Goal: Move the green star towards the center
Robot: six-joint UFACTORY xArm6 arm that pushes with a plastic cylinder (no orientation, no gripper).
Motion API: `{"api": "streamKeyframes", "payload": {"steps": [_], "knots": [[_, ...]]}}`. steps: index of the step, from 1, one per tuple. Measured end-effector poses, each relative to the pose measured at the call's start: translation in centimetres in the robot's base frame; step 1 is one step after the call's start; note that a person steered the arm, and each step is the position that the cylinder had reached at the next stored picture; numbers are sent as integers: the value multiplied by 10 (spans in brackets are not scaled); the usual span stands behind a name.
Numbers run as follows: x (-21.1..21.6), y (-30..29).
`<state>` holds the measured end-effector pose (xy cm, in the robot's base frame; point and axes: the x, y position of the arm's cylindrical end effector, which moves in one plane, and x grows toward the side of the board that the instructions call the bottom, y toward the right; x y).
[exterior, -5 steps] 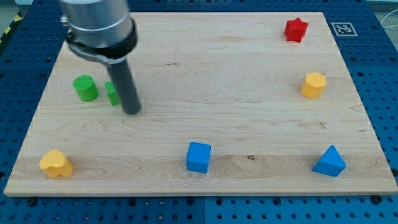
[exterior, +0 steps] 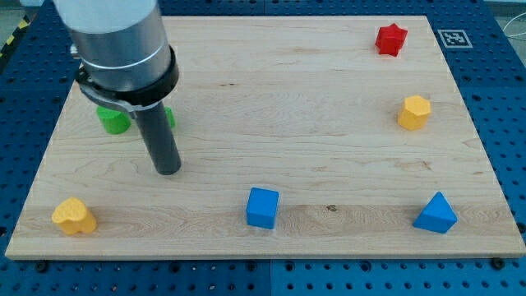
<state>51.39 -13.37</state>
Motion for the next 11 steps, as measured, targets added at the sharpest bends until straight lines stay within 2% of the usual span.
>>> {"api": "streamKeyframes", "payload": {"steps": [3,6,7,8,9,11], "knots": [[-31,1],[-35,-45],[-48,-51],[-72,-38],[-81,0],[-60,97]]}}
